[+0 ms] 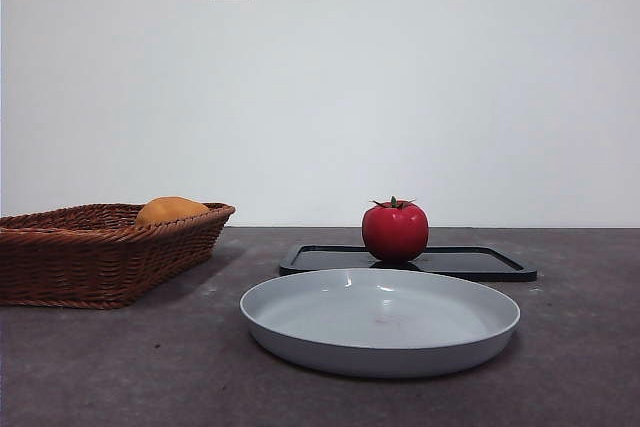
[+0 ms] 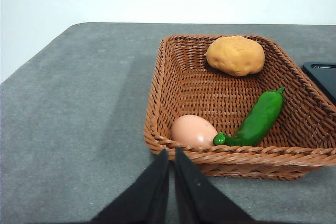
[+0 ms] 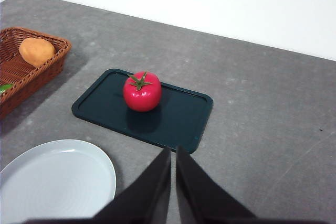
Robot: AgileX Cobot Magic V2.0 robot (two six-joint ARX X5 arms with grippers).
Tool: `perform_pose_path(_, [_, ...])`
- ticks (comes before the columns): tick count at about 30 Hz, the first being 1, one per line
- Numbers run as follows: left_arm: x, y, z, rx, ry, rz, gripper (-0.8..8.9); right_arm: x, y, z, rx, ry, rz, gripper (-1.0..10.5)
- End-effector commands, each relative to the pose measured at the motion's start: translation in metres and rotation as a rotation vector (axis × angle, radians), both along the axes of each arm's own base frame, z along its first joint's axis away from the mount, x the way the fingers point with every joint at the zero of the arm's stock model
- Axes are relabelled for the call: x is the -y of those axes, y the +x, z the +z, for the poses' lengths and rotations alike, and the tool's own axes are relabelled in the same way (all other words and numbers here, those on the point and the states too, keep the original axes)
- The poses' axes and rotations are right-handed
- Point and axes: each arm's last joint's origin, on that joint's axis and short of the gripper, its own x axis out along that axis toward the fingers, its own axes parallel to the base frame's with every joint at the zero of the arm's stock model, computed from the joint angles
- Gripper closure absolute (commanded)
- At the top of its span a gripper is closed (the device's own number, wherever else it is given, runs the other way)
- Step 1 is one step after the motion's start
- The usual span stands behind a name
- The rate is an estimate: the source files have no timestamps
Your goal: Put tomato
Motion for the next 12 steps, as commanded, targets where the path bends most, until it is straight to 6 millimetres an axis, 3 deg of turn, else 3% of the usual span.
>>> perform_pose_path(1, [0.0, 0.001, -0.007, -0.023, -0.003, -0.008, 7.94, 0.0, 0.0, 0.004, 0.021, -0.003, 0.007, 9.4])
perform_pose_path(6, [0.0, 0.001, -0.007, -0.023, -0.003, -0.008, 7.94, 0.009, -0.003, 0.001, 0.068, -0.045, -0.073, 9.4])
perform_pose_path(12, [0.0, 0.001, -0.007, -0.023, -0.003, -0.008, 7.95, 0.025, 0.004, -0.055, 0.223, 0.044, -0.258, 9.4])
